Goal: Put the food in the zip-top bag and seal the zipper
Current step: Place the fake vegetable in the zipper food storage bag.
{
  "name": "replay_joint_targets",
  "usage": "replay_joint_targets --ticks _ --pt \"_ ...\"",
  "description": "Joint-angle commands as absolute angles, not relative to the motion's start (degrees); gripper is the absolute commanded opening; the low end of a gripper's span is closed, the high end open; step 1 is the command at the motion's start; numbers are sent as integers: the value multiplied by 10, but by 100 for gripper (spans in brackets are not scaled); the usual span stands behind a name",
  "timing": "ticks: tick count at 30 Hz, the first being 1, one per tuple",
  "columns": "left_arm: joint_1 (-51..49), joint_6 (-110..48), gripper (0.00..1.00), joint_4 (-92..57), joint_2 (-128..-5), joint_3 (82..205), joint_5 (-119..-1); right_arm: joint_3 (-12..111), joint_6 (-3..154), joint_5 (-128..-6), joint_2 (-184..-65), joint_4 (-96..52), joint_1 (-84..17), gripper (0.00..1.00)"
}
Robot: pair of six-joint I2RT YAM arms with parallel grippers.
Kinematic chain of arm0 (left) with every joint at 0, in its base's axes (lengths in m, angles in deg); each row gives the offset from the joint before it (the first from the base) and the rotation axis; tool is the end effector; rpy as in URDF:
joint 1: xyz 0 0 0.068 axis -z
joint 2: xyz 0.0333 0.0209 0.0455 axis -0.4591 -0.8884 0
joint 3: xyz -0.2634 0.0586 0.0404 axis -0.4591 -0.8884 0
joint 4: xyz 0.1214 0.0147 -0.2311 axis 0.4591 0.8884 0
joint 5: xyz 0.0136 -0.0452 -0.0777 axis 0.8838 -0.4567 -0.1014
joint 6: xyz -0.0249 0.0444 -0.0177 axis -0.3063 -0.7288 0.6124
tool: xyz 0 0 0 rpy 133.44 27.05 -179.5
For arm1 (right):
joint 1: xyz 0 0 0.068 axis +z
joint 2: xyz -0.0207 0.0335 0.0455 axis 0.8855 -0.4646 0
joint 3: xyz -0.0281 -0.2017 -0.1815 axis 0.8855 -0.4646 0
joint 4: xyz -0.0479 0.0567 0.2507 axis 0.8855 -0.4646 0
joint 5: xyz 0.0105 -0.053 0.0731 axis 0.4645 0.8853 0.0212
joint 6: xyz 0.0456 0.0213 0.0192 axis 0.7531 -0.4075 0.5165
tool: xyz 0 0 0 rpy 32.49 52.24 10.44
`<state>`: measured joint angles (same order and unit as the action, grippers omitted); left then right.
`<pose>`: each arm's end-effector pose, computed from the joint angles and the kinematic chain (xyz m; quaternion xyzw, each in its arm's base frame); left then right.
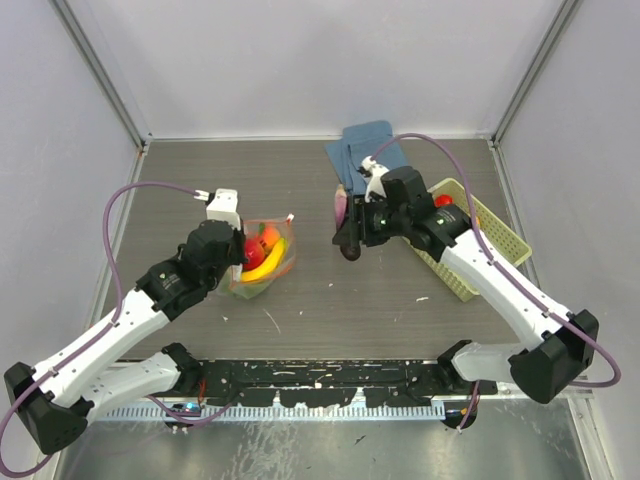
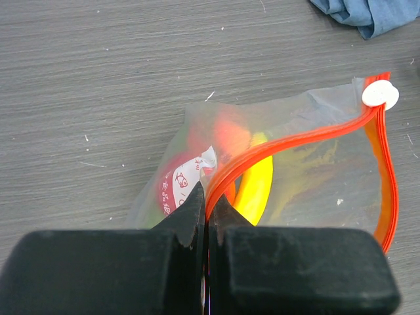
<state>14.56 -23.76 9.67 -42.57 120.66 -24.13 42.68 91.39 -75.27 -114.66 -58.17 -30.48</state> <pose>0.1568 -0.1185 0.3225 0.0439 0.8375 -0.0768 0.5392 0.2210 0.1488 0.3465 -0.1334 0.8853 0.3093 0.3207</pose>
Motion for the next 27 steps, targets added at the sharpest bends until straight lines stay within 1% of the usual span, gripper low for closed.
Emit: replay_joint_targets --ticks 1,13,20,27 --pt "147 -240 0 50 -428 1211 -246 477 907 -782 -1169 -586 -254 23" --pt "147 -238 0 48 -437 1212 -254 534 923 -859 -1233 -577 -160 23" --pt "147 -236 0 50 -440 1214 -251 538 931 -904 -1237 -556 -134 24" --pt "147 -235 0 48 -435 1212 -255 538 952 -930 -1276 -560 -119 25"
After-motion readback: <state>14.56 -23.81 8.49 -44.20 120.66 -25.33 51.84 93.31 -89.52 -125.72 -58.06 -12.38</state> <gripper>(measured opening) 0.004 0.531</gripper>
